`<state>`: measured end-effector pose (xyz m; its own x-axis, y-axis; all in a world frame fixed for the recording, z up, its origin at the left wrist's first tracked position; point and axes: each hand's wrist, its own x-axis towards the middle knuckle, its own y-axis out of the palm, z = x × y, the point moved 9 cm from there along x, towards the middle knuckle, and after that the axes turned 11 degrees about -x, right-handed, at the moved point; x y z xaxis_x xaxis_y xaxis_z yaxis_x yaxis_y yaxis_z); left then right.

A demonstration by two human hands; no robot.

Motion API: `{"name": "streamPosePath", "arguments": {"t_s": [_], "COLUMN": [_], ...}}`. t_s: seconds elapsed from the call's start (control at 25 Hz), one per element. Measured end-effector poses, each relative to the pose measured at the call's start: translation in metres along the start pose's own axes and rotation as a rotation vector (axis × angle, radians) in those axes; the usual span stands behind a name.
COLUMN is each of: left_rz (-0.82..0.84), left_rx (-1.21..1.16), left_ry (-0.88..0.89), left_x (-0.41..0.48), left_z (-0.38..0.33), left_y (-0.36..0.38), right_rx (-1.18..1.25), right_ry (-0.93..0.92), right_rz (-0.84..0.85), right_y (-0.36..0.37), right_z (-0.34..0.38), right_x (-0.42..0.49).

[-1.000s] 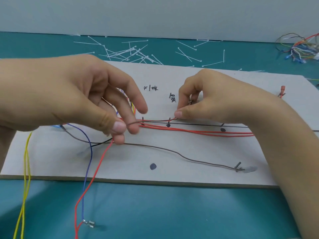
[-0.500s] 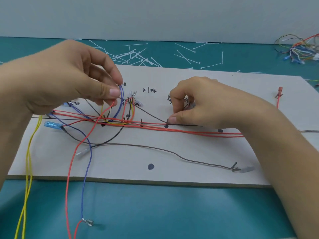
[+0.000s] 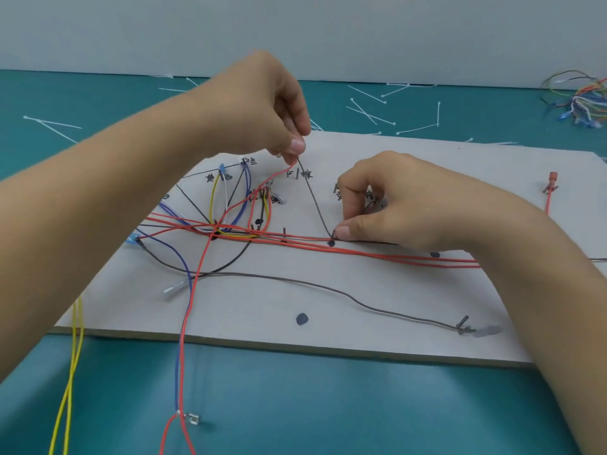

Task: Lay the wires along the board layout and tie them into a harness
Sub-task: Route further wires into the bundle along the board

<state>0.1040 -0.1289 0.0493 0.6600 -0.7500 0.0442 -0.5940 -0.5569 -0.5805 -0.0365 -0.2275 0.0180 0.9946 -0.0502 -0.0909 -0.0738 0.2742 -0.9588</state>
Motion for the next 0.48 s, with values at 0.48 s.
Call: {"name": "streamPosePath", "arguments": {"t_s": [0.48], "left_rz": [0.038], "left_rx": [0.094], "left_ry": [-0.069], "left_x": [0.009], "left_z": [0.022], "left_y": [0.010], "right_rx": [0.016], "right_ry": [-0.017], "right_rz": [0.004], "right_y": [0.005], "right_z": [-0.005], "right_x": [0.005]}}
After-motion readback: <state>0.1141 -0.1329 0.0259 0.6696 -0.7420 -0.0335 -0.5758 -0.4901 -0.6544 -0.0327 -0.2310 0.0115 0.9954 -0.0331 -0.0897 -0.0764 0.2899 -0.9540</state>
